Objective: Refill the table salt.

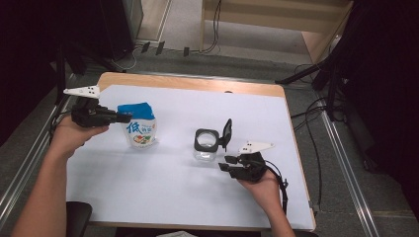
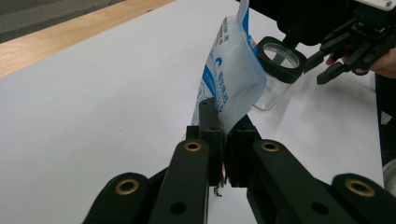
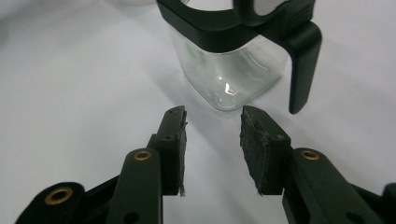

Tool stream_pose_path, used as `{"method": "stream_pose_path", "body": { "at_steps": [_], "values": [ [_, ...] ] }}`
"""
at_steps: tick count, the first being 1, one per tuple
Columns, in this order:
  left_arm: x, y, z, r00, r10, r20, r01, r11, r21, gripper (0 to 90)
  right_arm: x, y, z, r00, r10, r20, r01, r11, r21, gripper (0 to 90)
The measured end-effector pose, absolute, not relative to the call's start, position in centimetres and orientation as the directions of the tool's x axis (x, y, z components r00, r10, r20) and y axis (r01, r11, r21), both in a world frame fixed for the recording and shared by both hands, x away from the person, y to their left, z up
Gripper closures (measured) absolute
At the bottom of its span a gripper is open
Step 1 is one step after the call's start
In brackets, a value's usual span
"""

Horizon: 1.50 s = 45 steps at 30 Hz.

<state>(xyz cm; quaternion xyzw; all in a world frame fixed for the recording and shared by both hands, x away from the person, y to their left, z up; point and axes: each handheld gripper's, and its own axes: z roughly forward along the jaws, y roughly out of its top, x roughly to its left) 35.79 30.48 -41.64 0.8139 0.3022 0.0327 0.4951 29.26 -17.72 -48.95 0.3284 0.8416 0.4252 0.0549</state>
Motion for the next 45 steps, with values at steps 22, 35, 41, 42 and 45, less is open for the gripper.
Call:
{"method": "stream_pose_path", "body": {
  "at_steps": [22,35,41,42,45],
  "values": [
    [34.1,27.4,-37.2,0.817,0.52,-0.248,0.455,-0.319,0.831,90.0,25.5,-14.1,-46.4,-0.866,0.47,0.174,0.401,0.442,0.802,61.7],
    [33.9,26.5,-35.0,0.827,0.473,-0.303,0.477,-0.307,0.824,90.0,27.3,-7.1,-47.2,-0.88,0.432,0.198,0.402,0.455,0.794,62.5],
    [33.6,26.1,-33.9,0.833,0.464,-0.303,0.473,-0.312,0.824,90.0,28.3,-4.7,-47.7,-0.879,0.442,0.178,0.391,0.454,0.801,62.2],
    [33.5,26.0,-33.7,0.832,0.47,-0.296,0.471,-0.314,0.824,90.0,28.5,-4.4,-47.7,-0.875,0.446,0.187,0.4,0.451,0.798,62.2],
    [33.4,25.6,-33.1,0.834,0.466,-0.297,0.471,-0.317,0.823,90.0,28.8,-3.1,-47.7,-0.875,0.447,0.186,0.396,0.441,0.805,59.4]
  ]
}}
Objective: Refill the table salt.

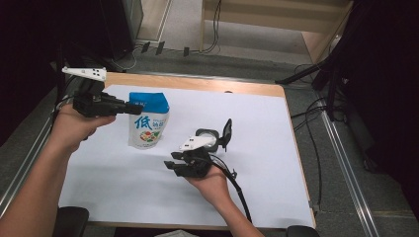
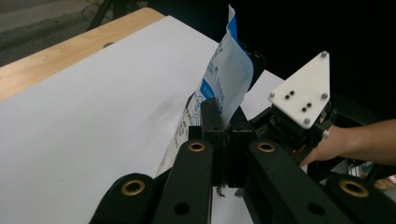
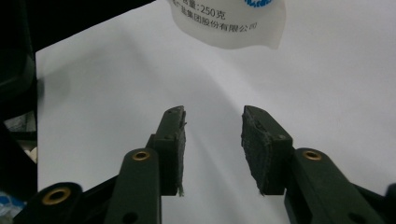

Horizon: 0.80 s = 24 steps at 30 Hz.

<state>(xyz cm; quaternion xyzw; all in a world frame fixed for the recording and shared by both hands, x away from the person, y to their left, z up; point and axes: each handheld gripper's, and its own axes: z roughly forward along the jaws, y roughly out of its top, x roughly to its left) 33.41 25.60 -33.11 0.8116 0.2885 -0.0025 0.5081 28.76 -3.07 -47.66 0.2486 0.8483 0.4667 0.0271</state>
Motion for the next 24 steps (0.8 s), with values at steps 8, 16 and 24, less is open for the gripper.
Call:
{"method": "stream_pose_path", "body": {
  "at_steps": [8,16,24],
  "values": [
    [33.1,24.7,-31.9,0.841,0.46,-0.285,0.462,-0.337,0.82,90.0,30.2,-0.6,-48.2,-0.845,0.5,0.191,0.427,0.414,0.804,53.4],
    [32.5,23.9,-31.3,0.841,0.454,-0.295,0.474,-0.356,0.805,90.0,30.6,1.1,-48.9,-0.828,0.541,0.148,0.4,0.383,0.833,48.0],
    [32.4,23.1,-30.7,0.848,0.445,-0.288,0.466,-0.369,0.804,90.0,30.7,1.8,-49.6,-0.811,0.575,0.104,0.366,0.361,0.858,46.9]
  ]
}}
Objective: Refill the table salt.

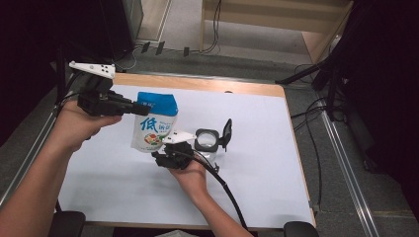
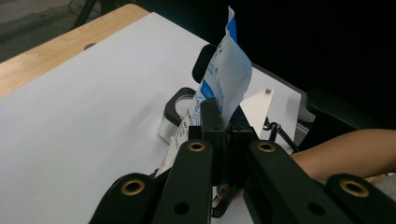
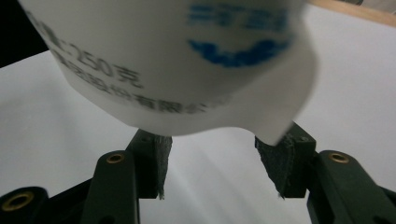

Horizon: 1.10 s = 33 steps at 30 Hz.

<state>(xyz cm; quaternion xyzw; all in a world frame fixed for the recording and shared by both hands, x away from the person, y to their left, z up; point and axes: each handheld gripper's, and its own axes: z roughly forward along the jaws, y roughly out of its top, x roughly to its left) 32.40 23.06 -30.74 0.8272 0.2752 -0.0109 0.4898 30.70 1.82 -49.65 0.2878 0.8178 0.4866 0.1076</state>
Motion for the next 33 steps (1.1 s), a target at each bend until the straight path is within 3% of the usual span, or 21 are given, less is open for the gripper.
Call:
{"method": "stream_pose_path", "body": {
  "at_steps": [12,17,24,28,33],
  "values": [
    [33.3,21.7,-31.0,0.842,0.437,-0.317,0.494,-0.386,0.779,90.0,30.9,1.8,-49.4,-0.803,0.587,0.106,0.346,0.313,0.884,46.7],
    [33.9,21.4,-31.4,0.835,0.448,-0.32,0.504,-0.389,0.771,90.0,30.3,2.0,-49.3,-0.816,0.575,0.061,0.309,0.345,0.886,49.5],
    [35.0,20.3,-32.4,0.83,0.452,-0.328,0.518,-0.405,0.753,90.0,29.7,2.4,-49.7,-0.832,0.554,0.024,0.284,0.389,0.876,45.6],
    [35.8,19.5,-33.1,0.826,0.438,-0.354,0.532,-0.404,0.744,90.0,29.5,2.5,-49.7,-0.839,0.543,0.024,0.28,0.394,0.875,38.7],
    [36.3,18.5,-33.7,0.827,0.434,-0.357,0.533,-0.403,0.744,90.0,29.2,2.5,-49.8,-0.847,0.529,0.04,0.282,0.385,0.879,42.0]
  ]
}}
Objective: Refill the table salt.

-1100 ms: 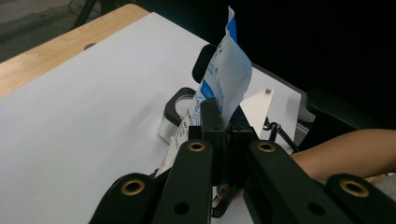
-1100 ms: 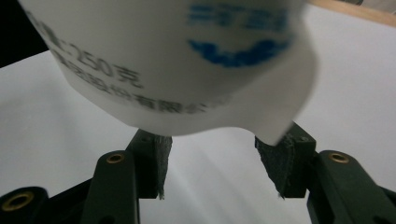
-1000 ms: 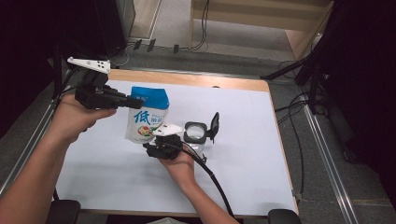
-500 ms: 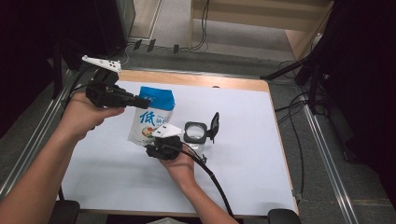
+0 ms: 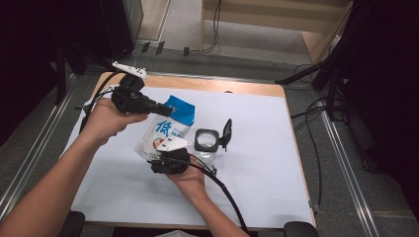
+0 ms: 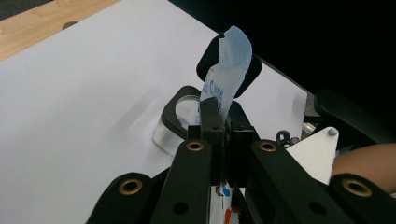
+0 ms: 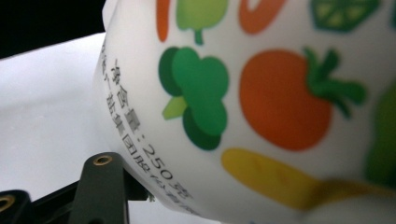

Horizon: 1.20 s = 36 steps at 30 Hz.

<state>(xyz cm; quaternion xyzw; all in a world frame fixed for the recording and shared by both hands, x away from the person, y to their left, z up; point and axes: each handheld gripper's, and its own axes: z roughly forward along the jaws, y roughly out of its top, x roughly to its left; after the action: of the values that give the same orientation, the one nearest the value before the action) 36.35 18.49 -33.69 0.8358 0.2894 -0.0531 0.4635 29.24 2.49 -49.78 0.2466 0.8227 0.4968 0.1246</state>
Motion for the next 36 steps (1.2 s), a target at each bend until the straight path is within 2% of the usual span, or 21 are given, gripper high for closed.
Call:
{"method": "stream_pose_path", "body": {
  "at_steps": [4,7,17,25,29,36],
  "values": [
    [36.6,18.1,-34.0,0.829,0.42,-0.37,0.535,-0.399,0.745,89.7,29.4,2.0,-50.1,-0.84,0.537,0.074,0.312,0.366,0.877,48.6],
    [36.5,17.7,-34.2,0.839,0.419,-0.347,0.517,-0.416,0.748,89.3,29.3,1.7,-50.3,-0.835,0.544,0.085,0.323,0.358,0.876,52.1],
    [36.1,16.5,-35.3,0.86,0.405,-0.31,0.49,-0.485,0.724,85.8,29.3,1.0,-50.6,-0.835,0.536,0.126,0.348,0.336,0.875,53.7],
    [36.1,16.0,-36.0,0.861,0.4,-0.312,0.488,-0.485,0.726,88.5,29.1,0.7,-50.7,-0.832,0.54,0.127,0.348,0.331,0.877,55.6],
    [36.2,15.6,-36.1,0.861,0.4,-0.313,0.489,-0.481,0.728,89.2,28.9,0.6,-50.8,-0.827,0.552,0.106,0.335,0.333,0.882,51.4],
    [36.8,14.8,-36.8,0.846,0.412,-0.339,0.516,-0.474,0.713,89.1,29.2,0.4,-50.8,-0.828,0.535,0.17,0.38,0.31,0.872,55.0]
  ]
}}
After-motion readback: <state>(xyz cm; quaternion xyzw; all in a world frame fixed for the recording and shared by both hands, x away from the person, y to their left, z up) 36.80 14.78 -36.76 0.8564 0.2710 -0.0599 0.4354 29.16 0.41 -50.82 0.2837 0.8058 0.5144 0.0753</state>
